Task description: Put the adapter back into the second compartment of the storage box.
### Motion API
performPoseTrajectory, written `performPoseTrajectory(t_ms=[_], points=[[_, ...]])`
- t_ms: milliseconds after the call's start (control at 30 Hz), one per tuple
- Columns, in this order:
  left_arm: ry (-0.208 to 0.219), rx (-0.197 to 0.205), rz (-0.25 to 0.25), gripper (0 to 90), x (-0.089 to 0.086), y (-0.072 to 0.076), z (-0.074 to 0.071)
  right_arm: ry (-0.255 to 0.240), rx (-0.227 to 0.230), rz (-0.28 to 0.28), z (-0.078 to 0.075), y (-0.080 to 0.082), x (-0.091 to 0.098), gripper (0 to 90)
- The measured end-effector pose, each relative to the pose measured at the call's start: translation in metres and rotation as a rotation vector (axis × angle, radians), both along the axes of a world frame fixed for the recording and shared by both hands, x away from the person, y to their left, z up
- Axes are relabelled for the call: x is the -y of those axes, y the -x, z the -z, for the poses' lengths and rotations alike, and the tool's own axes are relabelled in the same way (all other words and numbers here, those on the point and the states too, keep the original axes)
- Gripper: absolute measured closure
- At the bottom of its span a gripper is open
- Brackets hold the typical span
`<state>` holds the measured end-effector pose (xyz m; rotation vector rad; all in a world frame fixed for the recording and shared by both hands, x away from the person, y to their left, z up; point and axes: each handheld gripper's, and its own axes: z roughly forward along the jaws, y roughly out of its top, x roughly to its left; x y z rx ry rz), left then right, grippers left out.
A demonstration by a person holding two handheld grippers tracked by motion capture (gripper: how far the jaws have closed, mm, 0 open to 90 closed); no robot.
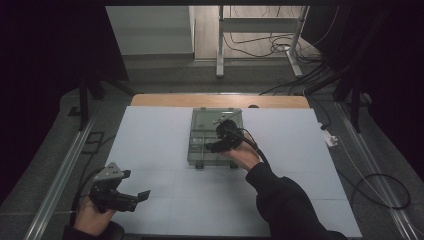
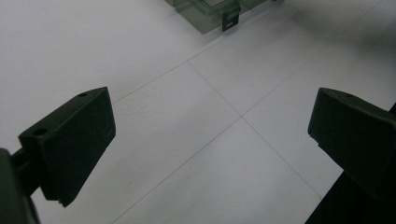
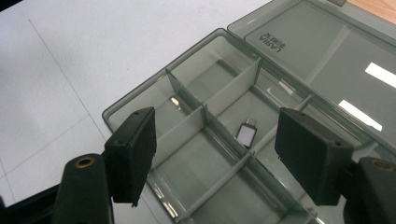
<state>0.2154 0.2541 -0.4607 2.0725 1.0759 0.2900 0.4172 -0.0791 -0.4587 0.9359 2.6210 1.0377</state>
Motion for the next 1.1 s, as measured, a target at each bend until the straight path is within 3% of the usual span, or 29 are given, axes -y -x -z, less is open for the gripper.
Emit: performPoseTrajectory(t_ms=[400,833,1100], points=[[0.002,0.000,-0.001,1.4,0.000,0.000,0.000,-0.003,-0.042,-0.001,-0.003,0.011,0.016,25.8],[-0.001,0.001,0.002,1.4,0.000,0.000,0.000,-0.037,-0.047,-0.014,-0.010,0.025,0.034,19.1],[0.004,0.000,0.000,1.4,0.001,0.000,0.000,-0.030,-0.042,-0.016,-0.012,0.035,0.045,14.3]])
